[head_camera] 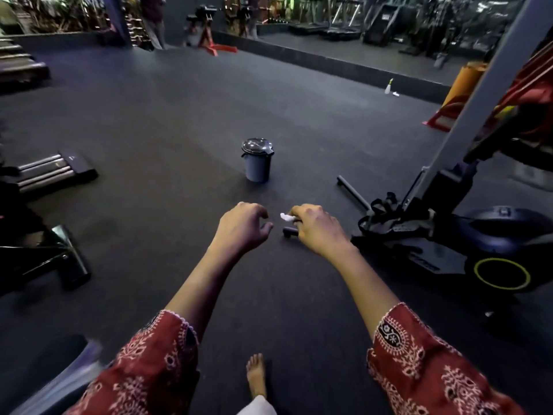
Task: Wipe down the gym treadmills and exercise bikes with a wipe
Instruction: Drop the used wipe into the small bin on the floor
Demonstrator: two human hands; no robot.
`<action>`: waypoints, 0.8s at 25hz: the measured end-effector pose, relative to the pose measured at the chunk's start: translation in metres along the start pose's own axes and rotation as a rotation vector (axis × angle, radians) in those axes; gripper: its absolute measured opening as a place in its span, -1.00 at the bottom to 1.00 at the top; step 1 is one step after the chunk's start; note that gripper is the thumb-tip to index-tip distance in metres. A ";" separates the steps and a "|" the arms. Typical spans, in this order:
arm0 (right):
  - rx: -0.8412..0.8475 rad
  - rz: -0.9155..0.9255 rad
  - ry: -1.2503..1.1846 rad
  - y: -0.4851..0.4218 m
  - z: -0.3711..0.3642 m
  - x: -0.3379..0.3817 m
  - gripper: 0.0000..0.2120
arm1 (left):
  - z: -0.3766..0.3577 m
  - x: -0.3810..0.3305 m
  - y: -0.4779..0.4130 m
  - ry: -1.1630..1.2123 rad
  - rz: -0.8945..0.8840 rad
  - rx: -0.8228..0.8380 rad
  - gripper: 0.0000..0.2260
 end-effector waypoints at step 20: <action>0.082 0.117 -0.101 -0.607 -0.098 -0.133 -0.75 | -0.022 0.184 -0.582 -0.039 0.218 -0.011 -0.73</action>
Point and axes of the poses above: each hand's wrist, its own y-axis away from the middle knuckle, its own z-axis out of the back of the hand, x = y × z, the point moved 10 cm from there along -y, towards the middle knuckle, and after that the axes turned 11 degrees about z, right-handed, at the moved point
